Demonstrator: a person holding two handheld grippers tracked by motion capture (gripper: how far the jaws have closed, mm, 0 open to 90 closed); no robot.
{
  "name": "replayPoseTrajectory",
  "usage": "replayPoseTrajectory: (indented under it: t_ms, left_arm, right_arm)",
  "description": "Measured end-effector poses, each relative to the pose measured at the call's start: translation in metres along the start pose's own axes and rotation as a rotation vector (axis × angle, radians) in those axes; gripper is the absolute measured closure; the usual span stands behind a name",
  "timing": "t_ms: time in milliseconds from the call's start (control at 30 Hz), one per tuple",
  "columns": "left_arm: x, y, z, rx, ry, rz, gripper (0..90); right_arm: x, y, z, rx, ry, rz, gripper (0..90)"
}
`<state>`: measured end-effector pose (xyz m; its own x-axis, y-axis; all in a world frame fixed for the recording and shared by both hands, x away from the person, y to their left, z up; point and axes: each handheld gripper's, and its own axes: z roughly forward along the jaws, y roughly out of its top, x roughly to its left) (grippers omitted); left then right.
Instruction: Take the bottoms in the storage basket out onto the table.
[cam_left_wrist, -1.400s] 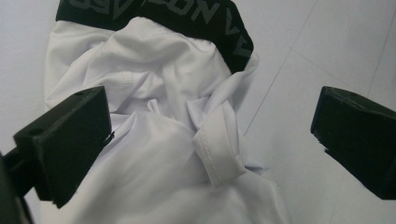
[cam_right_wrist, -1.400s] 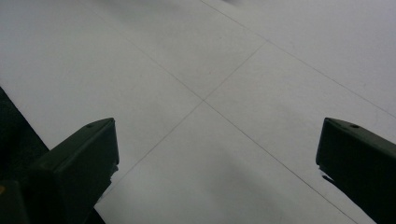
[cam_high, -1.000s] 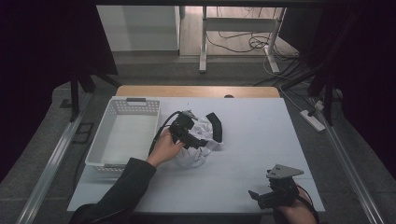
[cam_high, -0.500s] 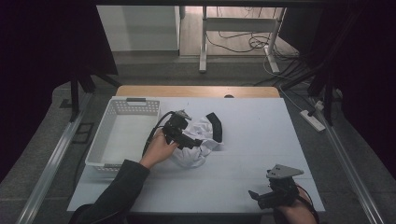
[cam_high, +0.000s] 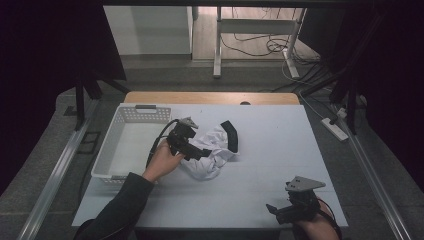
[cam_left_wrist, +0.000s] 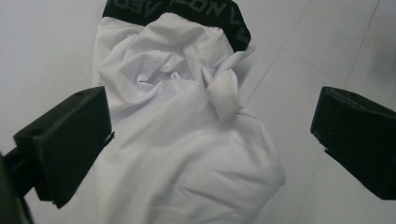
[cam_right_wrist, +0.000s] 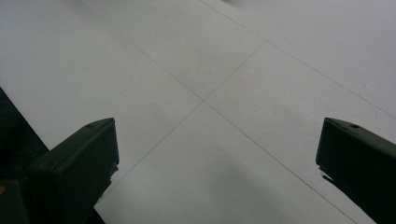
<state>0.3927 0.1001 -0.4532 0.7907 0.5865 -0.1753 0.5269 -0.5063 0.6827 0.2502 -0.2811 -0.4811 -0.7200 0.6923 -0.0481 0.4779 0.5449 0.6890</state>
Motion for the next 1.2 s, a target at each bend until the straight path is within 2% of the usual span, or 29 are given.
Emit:
replayPoseTrajectory:
  t_ms: [500, 900, 1200]
  left_arm:
    - [0.000, -0.014, -0.014, -0.023, -0.008, -0.008, 0.0]
    - [-0.002, -0.024, -0.026, -0.056, -0.010, -0.015, 0.2]
    - [-0.006, -0.031, -0.031, -0.065, -0.021, -0.021, 0.3]
  right_arm:
    - [0.000, 0.000, -0.001, -0.008, -0.001, 0.007, 0.0]
    - [-0.003, -0.001, -0.002, -0.027, -0.011, 0.040, 0.0]
    - [-0.003, -0.001, -0.003, -0.028, -0.015, 0.048, 0.0]
